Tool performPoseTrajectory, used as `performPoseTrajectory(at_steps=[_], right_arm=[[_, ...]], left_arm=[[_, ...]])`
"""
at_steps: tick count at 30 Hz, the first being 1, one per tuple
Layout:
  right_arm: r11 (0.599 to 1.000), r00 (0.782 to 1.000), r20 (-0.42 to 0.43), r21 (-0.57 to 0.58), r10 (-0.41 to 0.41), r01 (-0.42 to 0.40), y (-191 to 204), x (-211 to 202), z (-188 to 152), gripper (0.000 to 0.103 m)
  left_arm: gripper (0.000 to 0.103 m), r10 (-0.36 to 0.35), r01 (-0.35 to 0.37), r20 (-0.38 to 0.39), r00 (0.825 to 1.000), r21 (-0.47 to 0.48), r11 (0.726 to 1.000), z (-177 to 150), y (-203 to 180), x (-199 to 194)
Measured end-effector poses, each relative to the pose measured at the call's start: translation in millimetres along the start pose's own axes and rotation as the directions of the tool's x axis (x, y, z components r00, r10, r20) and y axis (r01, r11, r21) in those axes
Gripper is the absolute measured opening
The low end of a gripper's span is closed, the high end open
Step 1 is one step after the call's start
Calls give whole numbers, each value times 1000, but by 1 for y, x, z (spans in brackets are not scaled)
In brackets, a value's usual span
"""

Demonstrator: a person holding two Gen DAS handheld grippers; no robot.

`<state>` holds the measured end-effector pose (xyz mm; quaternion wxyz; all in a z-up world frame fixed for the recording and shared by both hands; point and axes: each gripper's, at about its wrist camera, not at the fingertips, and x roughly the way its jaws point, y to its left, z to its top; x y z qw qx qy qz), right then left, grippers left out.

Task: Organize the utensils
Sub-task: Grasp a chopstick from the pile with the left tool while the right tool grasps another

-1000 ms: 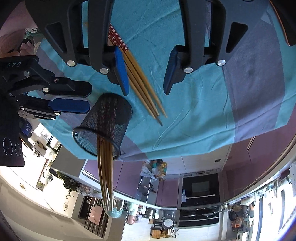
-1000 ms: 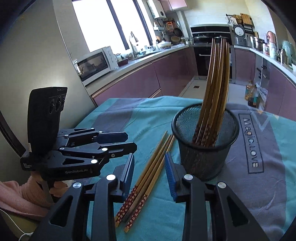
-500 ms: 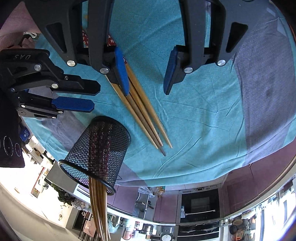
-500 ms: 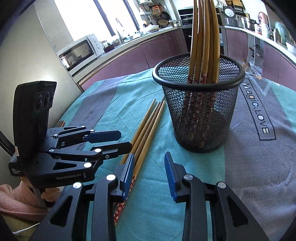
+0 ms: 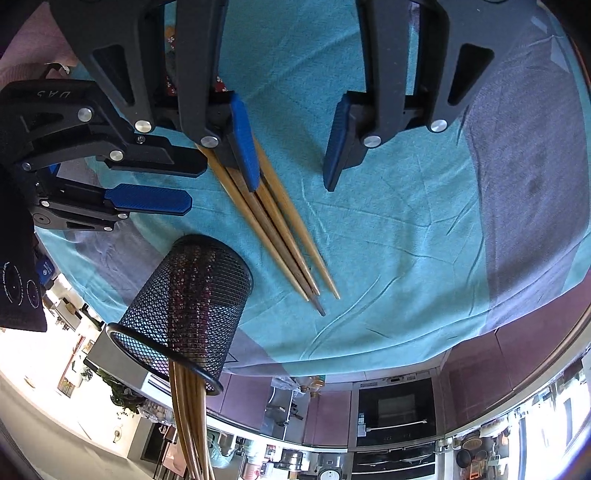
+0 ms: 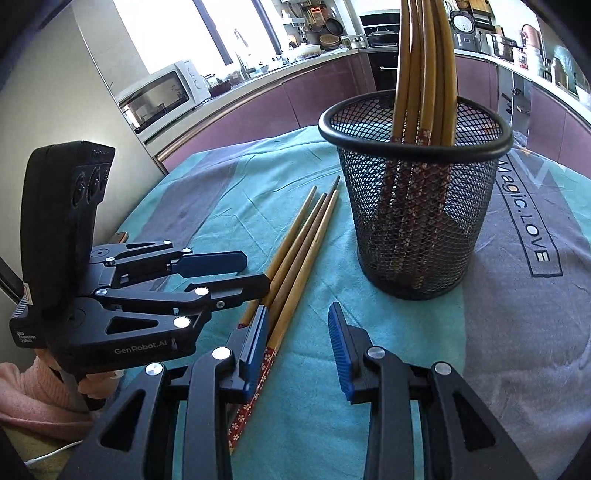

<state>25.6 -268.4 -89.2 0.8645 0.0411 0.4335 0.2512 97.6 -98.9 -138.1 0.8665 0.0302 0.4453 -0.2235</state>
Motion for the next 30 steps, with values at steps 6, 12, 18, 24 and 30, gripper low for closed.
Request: performPoseTrajectory(at_steps=[6,12,18,24,30], right_arm=[[1000,1000,-1,-10,-15,15,4,4,4,32],[999,999,-5,-28,-42,42,9,11,5,32],[995,997,-5,-50,-83,82,12,17,7,31],[992,994,-13,-64,-113,112,14,19,8,30],[984,987,-18,-87,-159,157,19,29,15,26]], left_arm=[[31,19,-19,-1,1000,5,1000,-1,0,0],[25,25,-25,-8,1000,-8,1000,-3,3,0],[25,33,-33,-6,999,-8,999,-1,7,0],[25,40,-40,-9,999,2,999,2,4,4],[25,41,-41,-13,999,6,999,10,5,9]])
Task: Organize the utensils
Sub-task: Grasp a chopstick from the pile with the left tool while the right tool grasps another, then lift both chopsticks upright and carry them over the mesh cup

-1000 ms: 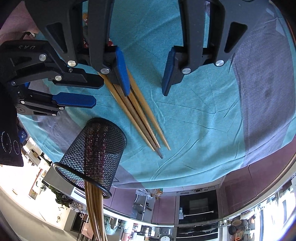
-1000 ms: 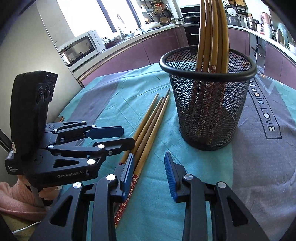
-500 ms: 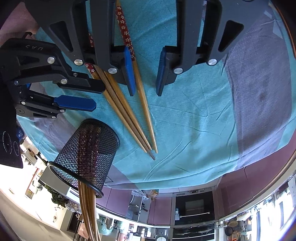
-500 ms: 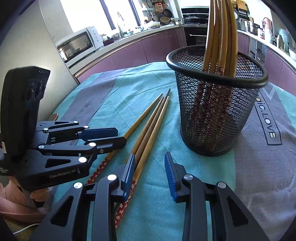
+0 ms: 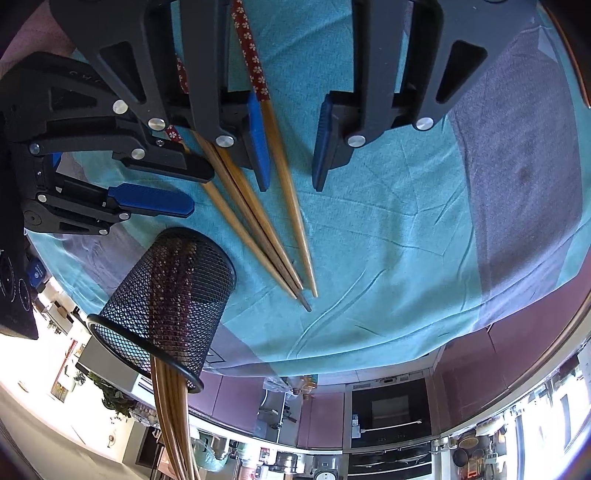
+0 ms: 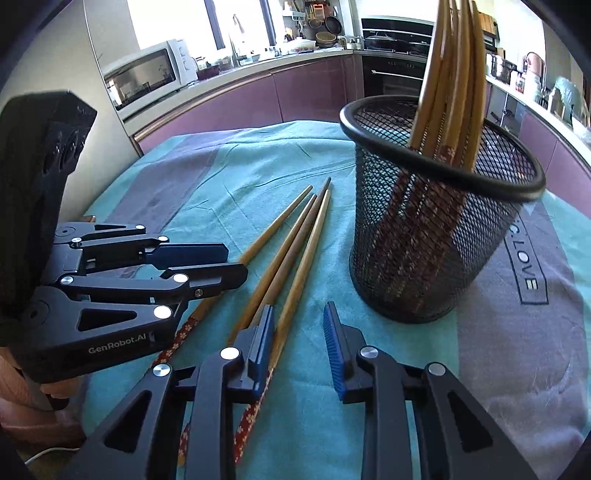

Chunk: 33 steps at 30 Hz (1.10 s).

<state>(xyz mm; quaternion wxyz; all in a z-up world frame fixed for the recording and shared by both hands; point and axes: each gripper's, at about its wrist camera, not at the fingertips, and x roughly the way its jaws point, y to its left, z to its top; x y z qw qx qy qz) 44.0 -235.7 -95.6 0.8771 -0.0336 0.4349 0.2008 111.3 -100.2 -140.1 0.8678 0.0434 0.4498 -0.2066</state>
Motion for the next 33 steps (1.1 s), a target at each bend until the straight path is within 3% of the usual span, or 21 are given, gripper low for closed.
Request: performPoseTrajectory(at_steps=[5,10,13,19,22,29,33], right_arm=[[1000,1000,10,3,-10,10,2,6,6,24],[999,1000,20,54,8,-9,-7,7,6,8],[994,999,30,101,29,-31,-13,6,4,6],[985,995,75,160,59,-70,-23,-9,-1,6],[985,992,92,136,89,-101,-21,-16,-3,6],[989,991,40,75,128,-131,-10,-12,-7,6],[990,992,18,62,124,-125,-8,-9,-8,6]], left_arm=[[21,3,-3,-1,1000,5,1000,5,1,4],[16,7,-7,1,1000,-9,1000,6,2,4],[10,-5,5,3,1000,-33,999,5,6,3],[9,-25,27,27,999,-70,997,0,13,-8],[8,-36,39,41,999,-72,997,-2,15,-17],[8,-84,85,22,996,-45,995,-12,9,-18],[8,-75,75,16,997,-46,996,-15,8,-15]])
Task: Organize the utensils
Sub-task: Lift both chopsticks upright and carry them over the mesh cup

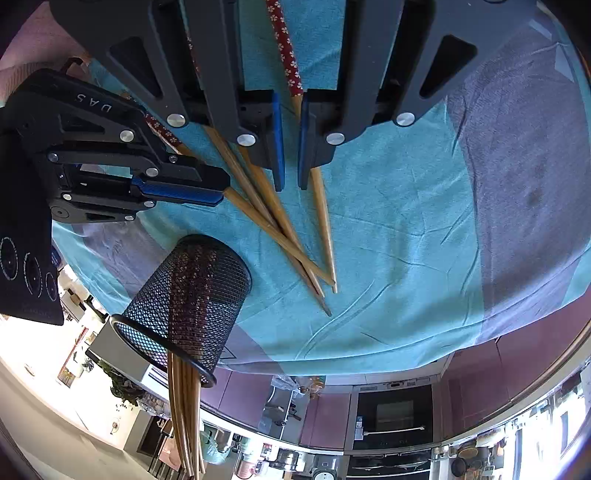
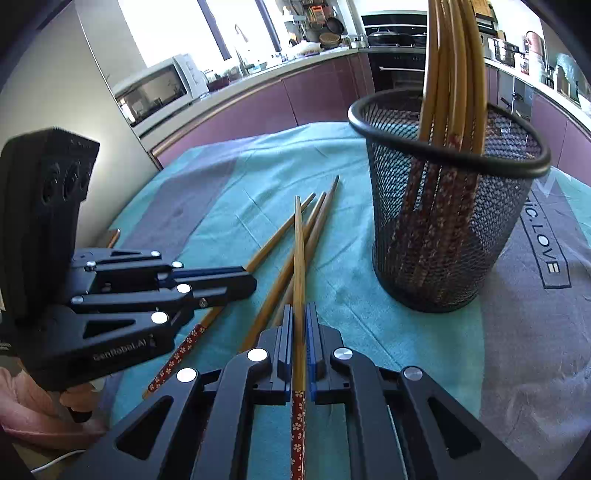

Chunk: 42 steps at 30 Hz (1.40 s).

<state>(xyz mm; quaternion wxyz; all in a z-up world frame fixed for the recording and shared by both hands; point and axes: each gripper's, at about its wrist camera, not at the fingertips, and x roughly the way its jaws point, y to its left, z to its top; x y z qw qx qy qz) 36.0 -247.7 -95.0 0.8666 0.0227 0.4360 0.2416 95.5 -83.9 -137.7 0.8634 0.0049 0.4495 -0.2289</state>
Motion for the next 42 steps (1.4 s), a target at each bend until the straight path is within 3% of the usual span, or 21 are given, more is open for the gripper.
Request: performPoseTrajectory(at_steps=[8,15,20,32,42], right_arm=[[1000,1000,-18,-20,-15,14,2,7,4,7],[1000,1000,-23,-24,-15,14,1,12,10,6],[1000,1000,-2,-26,-13,13,0,3,9,6],[999,990,137,-30,16,-12,-3,-54,18,6],[999,968,250,-15,35,-32,-12,-98,22,6]], left_arm=[[17,58,-58,25,998,35,998,4,3,-2],[17,80,-80,-7,997,46,996,14,3,11],[8,96,-95,-8,995,40,995,17,-2,14],[7,-5,2,92,996,36,999,23,-3,-37],[7,-125,117,191,974,53,992,36,-3,-94]])
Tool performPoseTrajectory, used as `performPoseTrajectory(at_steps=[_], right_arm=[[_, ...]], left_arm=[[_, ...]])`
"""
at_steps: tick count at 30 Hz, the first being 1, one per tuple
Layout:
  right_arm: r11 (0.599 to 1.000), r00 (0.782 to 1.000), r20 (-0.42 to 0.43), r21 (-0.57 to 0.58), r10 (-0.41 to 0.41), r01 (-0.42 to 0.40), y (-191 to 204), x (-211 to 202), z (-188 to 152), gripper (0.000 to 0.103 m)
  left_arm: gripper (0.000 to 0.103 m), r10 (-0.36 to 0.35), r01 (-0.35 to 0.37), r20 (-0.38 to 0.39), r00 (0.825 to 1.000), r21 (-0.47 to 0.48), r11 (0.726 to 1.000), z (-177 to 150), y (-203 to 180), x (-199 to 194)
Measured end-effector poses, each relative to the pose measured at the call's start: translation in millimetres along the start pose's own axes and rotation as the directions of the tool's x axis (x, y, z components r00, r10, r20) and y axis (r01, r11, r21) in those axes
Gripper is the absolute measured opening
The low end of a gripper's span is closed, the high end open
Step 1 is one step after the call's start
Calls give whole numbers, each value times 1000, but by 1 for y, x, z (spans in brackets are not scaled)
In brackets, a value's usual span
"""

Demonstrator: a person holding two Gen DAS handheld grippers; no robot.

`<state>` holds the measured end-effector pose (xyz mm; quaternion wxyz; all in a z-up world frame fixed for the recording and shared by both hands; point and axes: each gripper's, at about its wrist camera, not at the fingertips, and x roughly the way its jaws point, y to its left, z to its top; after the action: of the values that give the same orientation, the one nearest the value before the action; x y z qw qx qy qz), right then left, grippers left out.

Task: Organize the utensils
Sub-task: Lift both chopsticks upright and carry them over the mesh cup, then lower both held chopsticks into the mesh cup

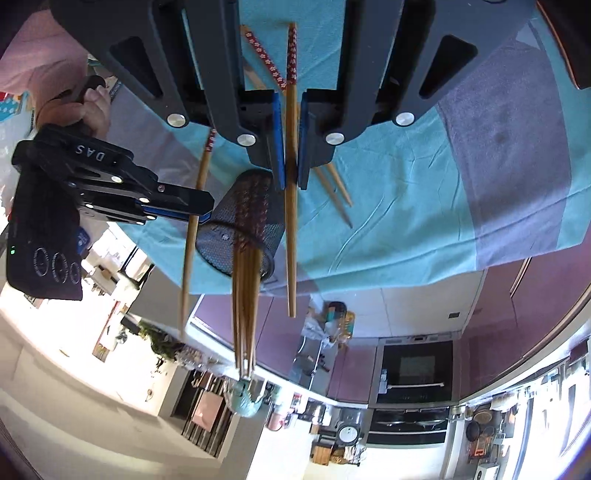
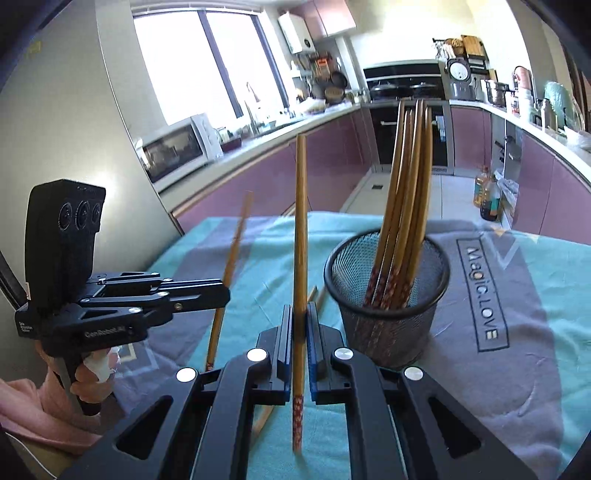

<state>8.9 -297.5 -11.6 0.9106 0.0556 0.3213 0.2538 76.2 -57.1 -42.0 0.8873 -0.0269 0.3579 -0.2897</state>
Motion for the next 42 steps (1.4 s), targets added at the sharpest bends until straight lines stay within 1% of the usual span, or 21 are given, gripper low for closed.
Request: performPoseTrajectory(at_steps=[7,13,25,31,42], right_arm=[[1000,999,50,-4,-1,1,0,-15,11,6],[1000,996,85,-14,-7,8,-4,-22,21,6],[998,987,157,-54,-33,42,-1,-45,42,6],[996,981,191,-66,-40,53,0,-54,53,6],[994,973,226,-85,-49,69,0,-59,67,6]], left_arm=[[7,-26,27,84,996,-8,1000,13,-6,-30],[7,-52,53,135,989,-5,999,25,-14,-42],[7,-96,92,191,977,32,995,54,-35,-50],[7,-108,96,225,968,62,993,64,-42,-57],[7,-121,94,282,952,108,990,82,-61,-68]])
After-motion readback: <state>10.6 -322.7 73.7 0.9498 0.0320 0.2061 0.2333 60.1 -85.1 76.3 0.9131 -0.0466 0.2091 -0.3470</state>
